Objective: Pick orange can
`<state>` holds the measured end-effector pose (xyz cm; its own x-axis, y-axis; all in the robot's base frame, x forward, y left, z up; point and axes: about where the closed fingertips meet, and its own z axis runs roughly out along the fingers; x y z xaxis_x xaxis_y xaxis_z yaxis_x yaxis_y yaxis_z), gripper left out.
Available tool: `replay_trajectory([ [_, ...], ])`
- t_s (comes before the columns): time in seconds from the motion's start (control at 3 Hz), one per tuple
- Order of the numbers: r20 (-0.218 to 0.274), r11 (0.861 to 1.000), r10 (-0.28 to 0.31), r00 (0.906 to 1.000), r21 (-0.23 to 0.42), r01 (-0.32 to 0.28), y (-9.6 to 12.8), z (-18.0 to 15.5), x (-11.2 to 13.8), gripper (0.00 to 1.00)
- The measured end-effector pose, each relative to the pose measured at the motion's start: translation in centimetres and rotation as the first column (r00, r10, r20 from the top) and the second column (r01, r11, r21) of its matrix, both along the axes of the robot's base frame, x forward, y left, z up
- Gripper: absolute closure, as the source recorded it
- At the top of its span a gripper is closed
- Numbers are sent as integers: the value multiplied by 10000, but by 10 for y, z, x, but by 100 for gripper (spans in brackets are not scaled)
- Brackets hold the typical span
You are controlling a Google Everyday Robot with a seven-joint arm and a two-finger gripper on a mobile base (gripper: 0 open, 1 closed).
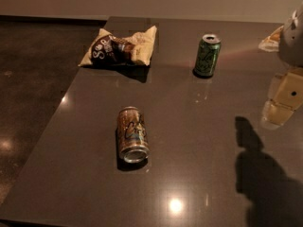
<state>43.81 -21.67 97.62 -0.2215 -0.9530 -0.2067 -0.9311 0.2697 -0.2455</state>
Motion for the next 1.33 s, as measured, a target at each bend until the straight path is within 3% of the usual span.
replay_trajectory([
  [0.33,2,10000,0,10000,0,0,0,0,0,0],
  [0.67,-13,9978,666,9978,-25,-666,20,-4,11,0],
  [1.0,54,9831,1826,9832,156,-1826,52,-10,26,0],
  [1.33,207,9339,3559,9343,278,-3563,86,-19,39,0],
])
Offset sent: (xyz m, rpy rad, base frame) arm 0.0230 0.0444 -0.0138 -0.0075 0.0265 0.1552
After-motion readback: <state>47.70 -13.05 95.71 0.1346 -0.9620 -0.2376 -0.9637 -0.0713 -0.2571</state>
